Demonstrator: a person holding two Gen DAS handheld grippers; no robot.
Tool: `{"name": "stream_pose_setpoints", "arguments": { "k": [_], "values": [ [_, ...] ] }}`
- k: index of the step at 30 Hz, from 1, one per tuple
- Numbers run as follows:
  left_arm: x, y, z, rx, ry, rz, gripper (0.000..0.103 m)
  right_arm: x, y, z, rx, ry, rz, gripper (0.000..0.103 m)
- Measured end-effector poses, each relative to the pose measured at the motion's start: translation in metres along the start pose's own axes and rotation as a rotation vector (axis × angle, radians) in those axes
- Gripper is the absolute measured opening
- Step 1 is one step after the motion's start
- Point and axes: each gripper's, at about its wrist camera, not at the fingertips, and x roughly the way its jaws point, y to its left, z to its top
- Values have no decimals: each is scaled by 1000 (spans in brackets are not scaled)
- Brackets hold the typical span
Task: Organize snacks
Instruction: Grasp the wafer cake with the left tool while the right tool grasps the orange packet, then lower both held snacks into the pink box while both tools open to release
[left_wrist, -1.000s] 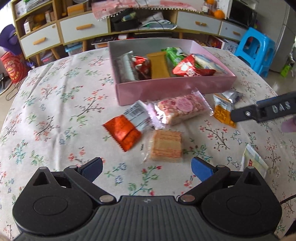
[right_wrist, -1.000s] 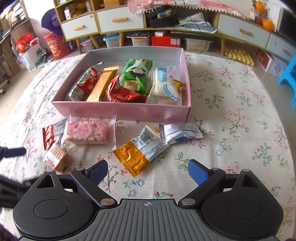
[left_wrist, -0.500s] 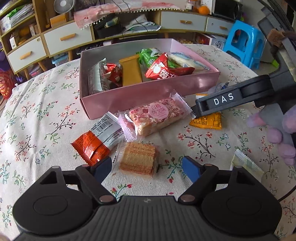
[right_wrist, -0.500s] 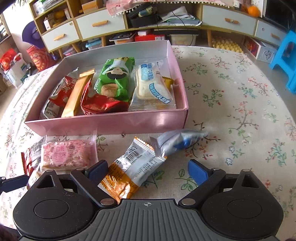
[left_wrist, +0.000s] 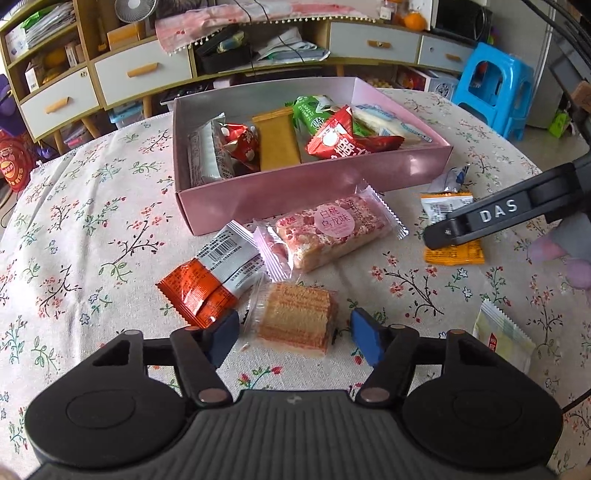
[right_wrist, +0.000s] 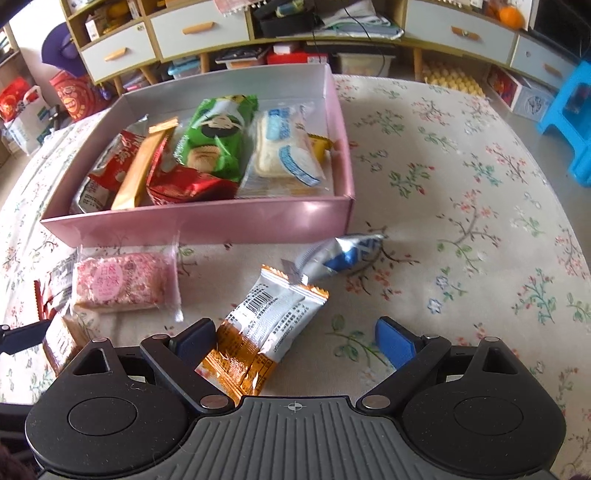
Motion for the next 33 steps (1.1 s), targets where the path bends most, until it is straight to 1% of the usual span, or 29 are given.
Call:
{"name": "stream_pose_setpoints", "arguments": {
  "k": [4,9,13,15,17,19,20,22,23,25,26,29,33],
  "values": [
    [0,4,0,-15,6,6,63,-2,-5,1,17,13,-4,95],
    [0,4,-1,-10,0,7,65,-2,-2,1,17,5,23,95],
    [0,4,-1,-7,-9,4,67,-1,6,-1,-12,-8,38,94],
    [0,4,-1,-8,-12,2,67,0,10,-3,-34,-16,32,94],
    [1,4,-1,-6,-15,1,66,0,14,-4,-53,-25,12,90],
    [1,4,-1,-2,-17,1,65,-2,17,-5,-77,-40,-13,79],
    [0,4,-1,-3,-18,-2,60,-3,17,-5,-80,-47,-11,75],
    [-2,5,0,-7,-18,-12,53,-6,16,-4,-76,-54,-9,51],
    [-2,4,1,-11,-15,-10,51,-7,14,-4,-74,-55,-6,45],
    [-3,5,2,-19,-7,-13,46,-9,11,-3,-57,-45,6,40],
    [-4,5,3,-20,-3,-13,45,-10,10,-2,-51,-41,9,40],
    [-7,5,5,-25,0,-30,44,-12,6,-1,-26,-25,16,39],
    [-13,7,7,-43,7,-50,43,-17,-1,0,21,-11,46,39]
  ]
}}
